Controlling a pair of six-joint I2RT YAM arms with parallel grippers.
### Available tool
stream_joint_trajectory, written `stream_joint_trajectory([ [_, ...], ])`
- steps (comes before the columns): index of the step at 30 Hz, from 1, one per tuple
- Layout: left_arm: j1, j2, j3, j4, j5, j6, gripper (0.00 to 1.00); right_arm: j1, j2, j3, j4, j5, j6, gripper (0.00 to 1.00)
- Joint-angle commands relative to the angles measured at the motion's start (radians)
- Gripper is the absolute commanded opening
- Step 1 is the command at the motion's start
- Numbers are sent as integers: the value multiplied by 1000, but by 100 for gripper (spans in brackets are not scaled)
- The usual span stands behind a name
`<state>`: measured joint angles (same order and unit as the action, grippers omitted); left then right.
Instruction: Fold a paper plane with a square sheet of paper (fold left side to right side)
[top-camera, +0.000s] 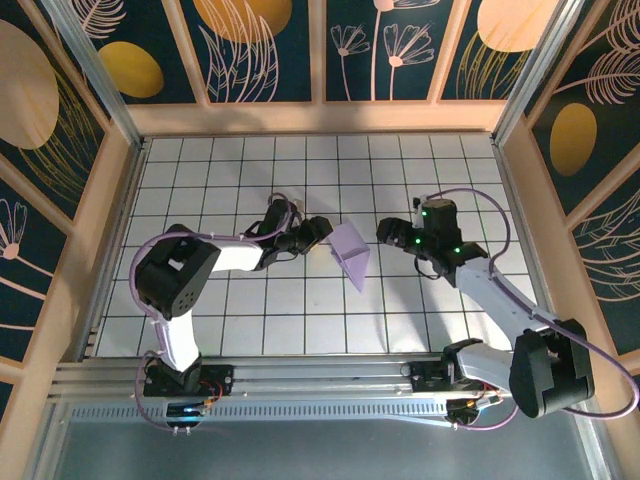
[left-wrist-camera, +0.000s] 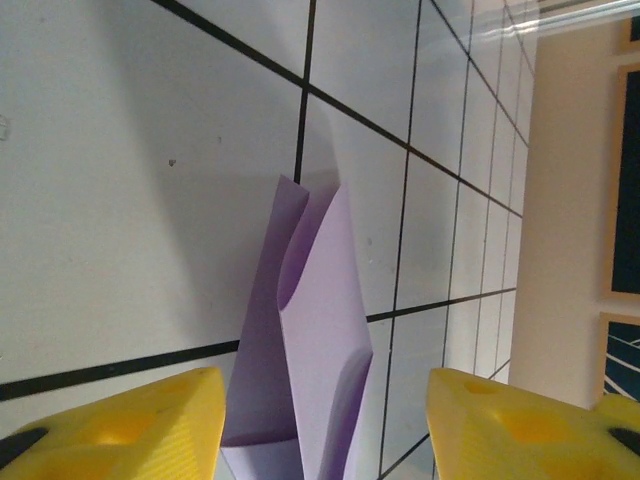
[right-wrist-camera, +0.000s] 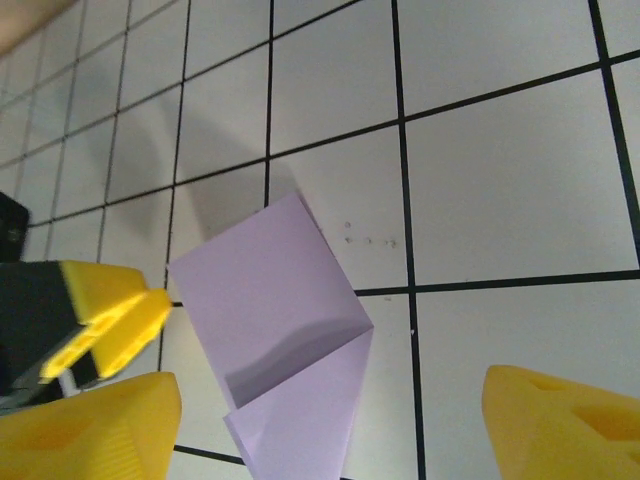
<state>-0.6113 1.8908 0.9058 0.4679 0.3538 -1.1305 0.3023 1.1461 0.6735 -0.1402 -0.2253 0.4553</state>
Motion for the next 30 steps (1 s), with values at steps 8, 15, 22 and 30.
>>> stream_joint_trajectory([
  [8,-22,111,102,16,61,5,25,-92,-57,-43,63,-160,21,80],
  [15,-19,70,83,4,34,90,0,-152,-59,-41,70,-258,-12,80],
  [22,17,-18,-8,97,125,208,0,-232,-64,-64,153,-432,-32,90],
  [30,75,-141,-168,236,280,315,0,-232,81,-70,237,-683,-131,89],
])
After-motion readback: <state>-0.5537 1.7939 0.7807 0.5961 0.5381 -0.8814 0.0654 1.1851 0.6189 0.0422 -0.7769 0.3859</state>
